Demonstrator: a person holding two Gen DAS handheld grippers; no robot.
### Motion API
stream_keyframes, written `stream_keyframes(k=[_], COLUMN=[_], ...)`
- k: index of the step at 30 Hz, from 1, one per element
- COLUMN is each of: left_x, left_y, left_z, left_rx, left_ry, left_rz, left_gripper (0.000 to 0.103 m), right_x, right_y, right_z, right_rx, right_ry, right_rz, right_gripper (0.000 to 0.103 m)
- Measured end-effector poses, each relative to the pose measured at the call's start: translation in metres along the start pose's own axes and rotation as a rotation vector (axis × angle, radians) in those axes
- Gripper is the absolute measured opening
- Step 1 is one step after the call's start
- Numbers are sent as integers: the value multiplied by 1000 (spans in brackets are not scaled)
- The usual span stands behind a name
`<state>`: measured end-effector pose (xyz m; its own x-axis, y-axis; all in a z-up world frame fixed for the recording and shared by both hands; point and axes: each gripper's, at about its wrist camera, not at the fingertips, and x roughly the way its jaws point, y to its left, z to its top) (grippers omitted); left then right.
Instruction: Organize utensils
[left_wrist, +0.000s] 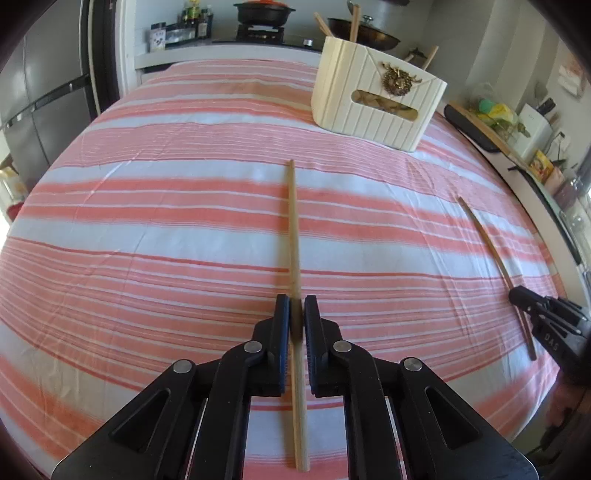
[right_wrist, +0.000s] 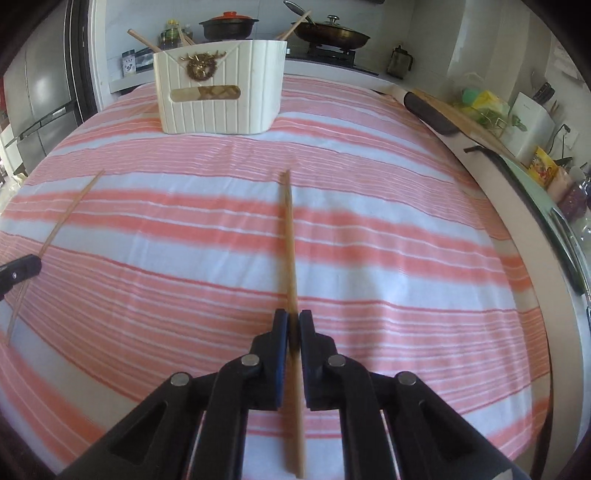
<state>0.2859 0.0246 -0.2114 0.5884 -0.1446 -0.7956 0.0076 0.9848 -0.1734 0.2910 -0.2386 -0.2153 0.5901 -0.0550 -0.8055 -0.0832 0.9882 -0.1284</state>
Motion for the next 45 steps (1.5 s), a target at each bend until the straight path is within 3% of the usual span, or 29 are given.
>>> stream_keyframes(k=[2,3,4,5,10,14,16,19,24,26,28,30,31,33,34,37,45], left_x=[-4,-7,-9,-11,-18,-11,-2,11,47,53,60,68,70,72,71,56,-58], left_y=[-4,-3,-3,-1,15,26,28,28,29,22,13,3,-1,-7,-9,-6,-2], left_z=[-3,-4,-4,-3,9,33,46,62,79,86,93,99,101,102,102,103,125], left_rx=[3,0,0,5,44,76,103,150,153,185,206,220,232,250,245,197,179], left_ry=[-3,0,3,7,31,70,104,128,207,196,203,216,211,197,188,144,-103], left_rz=[-34,-50,-59,-66,-88,-80,-92,-81,-63,-32,-11,-11,5,26,27,-16,-115], left_gripper=[41,56,64,72,77,77,77,77,68,67,60,47,44,8,6,4,4], right_x=[-6,-10,-14,-19,-26,-18,-7,8,41,51,62,73,78,88,91,85,-23], right_y=[-8,-12,-16,-18,-26,-17,-6,-2,-5,-3,-1,0,0,-1,0,2,-16], right_z=[-7,-9,-11,-12,-6,12,19,32,59,73,89,107,116,130,135,139,142], right_rx=[8,14,26,38,56,-26,-99,-131,-96,-99,-103,-98,-90,-73,-70,-50,4], right_ry=[2,2,-6,-17,20,95,161,169,199,199,197,193,192,196,201,184,-72], right_rz=[7,22,40,59,161,219,228,190,216,217,224,221,219,212,214,227,293], right_gripper=[20,39,53,54,54,54,54,54,55,54,50,40,27,10,6,5,5])
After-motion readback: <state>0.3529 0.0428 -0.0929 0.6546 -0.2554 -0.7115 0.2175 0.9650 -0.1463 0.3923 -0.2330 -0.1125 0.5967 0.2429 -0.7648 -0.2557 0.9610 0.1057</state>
